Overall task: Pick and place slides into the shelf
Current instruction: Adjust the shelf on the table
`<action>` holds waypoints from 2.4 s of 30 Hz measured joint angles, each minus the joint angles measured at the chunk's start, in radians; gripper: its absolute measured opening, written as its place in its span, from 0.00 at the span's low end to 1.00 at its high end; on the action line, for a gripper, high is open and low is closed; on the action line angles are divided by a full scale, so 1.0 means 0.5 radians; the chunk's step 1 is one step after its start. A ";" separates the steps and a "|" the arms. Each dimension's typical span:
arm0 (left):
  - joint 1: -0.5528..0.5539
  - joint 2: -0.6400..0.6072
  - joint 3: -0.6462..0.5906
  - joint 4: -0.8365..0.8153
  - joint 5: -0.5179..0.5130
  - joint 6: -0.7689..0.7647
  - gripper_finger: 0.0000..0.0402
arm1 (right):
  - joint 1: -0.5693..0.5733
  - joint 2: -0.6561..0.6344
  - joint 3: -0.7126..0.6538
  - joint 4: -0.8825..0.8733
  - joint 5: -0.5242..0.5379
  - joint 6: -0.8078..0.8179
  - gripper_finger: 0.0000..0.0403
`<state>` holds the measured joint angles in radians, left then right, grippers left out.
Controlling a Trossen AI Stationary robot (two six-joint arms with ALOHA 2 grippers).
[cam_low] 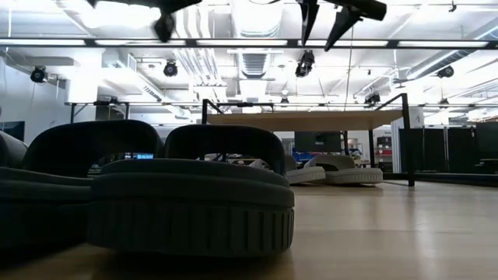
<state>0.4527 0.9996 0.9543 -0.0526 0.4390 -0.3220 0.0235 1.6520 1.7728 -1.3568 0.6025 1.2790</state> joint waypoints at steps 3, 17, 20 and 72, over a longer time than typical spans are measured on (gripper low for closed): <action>0.225 0.370 0.330 -0.115 0.392 0.067 0.00 | -0.094 -0.001 0.060 -0.001 -0.006 -0.096 0.53; 1.112 1.830 1.898 -0.239 1.571 -0.397 0.00 | -0.325 -0.004 0.301 -0.204 0.061 -0.543 0.53; 1.133 2.028 2.129 -0.247 1.604 -0.448 0.00 | -0.373 -0.005 0.304 -0.210 0.059 -0.618 0.53; 1.170 2.471 1.617 -1.298 1.342 0.933 0.00 | -0.816 -0.002 0.289 -0.187 0.037 -0.749 0.53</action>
<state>1.0380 2.2351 1.7629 -0.7016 1.1100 0.1445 -0.3843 1.6508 1.9171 -1.4501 0.6212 0.9047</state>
